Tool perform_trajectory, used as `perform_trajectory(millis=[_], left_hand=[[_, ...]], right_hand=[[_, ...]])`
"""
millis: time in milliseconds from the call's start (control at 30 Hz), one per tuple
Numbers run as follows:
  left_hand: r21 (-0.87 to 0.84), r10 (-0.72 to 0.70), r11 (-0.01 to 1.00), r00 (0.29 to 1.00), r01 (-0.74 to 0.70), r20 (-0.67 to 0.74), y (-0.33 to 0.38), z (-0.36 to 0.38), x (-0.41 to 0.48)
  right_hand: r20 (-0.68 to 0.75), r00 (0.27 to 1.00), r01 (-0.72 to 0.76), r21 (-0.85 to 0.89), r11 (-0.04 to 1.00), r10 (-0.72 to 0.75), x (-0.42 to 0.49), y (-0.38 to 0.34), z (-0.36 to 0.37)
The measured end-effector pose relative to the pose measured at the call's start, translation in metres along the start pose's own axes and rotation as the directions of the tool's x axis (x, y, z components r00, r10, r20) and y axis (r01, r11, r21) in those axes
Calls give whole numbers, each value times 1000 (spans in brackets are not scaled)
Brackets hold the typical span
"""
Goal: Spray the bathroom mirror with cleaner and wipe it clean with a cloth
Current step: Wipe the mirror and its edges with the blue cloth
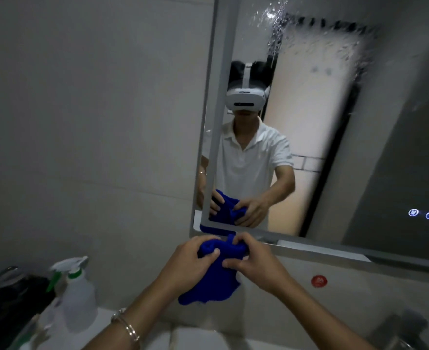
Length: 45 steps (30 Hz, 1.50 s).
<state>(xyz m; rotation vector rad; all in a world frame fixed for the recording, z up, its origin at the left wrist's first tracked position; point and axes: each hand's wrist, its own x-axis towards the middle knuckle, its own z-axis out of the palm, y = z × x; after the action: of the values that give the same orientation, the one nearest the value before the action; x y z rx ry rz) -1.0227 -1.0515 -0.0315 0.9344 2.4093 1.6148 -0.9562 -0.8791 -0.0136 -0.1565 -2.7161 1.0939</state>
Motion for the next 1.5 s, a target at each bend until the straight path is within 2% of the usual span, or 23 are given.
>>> perform_trajectory(millis=[133, 333, 500, 600, 733, 867, 967, 1067, 1133, 1200, 1267, 1300, 1333, 1400, 1433, 1500], left_hand=[[65, 2, 998, 1000, -1, -10, 7, -6, -3], [263, 145, 953, 988, -152, 46, 21, 0, -2], [470, 173, 869, 985, -152, -1, 22, 3, 0], [575, 232, 806, 969, -141, -87, 27, 0, 8], [656, 252, 753, 946, -58, -206, 37, -19, 35], [637, 255, 770, 907, 19, -334, 51, -30, 65], [605, 253, 795, 881, 46, -399, 55, -32, 79], [591, 257, 806, 892, 13, -371, 49, -27, 85], [495, 245, 868, 892, -28, -380, 46, -21, 85], [381, 220, 923, 877, -46, -427, 43, -15, 85], [295, 208, 953, 865, -73, -457, 38, -9, 83], [286, 212, 955, 866, -85, -453, 34, -5, 80], [311, 236, 945, 869, -100, -436, 29, -1, 77], [463, 358, 870, 864, -171, -354, 14, 8, 73], [533, 423, 818, 855, -218, -299, 4, 11, 71], [672, 508, 695, 836, -256, -207, -14, 16, 69]], right_hand=[[-53, 995, 66, -209, 976, -78, -5, 2, -11], [-29, 997, 66, -274, 960, -77, -13, 0, -32], [-117, 978, 106, -425, 899, -171, -17, 1, -31], [-189, 926, 177, -548, 817, -327, -6, -6, -31], [-221, 755, 285, -738, 612, -618, 22, -26, -41], [-180, 617, 287, -855, 432, -766, 52, -50, -50], [-129, 587, 233, -919, 319, -799, 71, -56, -58], [-30, 655, 229, -945, 235, -755, 82, -45, -58], [-52, 702, 230, -927, 296, -710, 84, -38, -50], [-127, 751, 219, -878, 426, -648, 79, -44, -43], [-220, 832, 146, -799, 583, -509, 70, -54, -36], [-223, 883, 102, -768, 633, -412, 67, -56, -29], [-227, 917, 68, -724, 687, -329, 62, -54, -19], [-223, 930, 66, -679, 731, -291, 51, -45, 3], [-232, 929, 58, -678, 733, -289, 46, -38, 13], [-248, 908, 43, -745, 665, -337, 48, -12, 32]])
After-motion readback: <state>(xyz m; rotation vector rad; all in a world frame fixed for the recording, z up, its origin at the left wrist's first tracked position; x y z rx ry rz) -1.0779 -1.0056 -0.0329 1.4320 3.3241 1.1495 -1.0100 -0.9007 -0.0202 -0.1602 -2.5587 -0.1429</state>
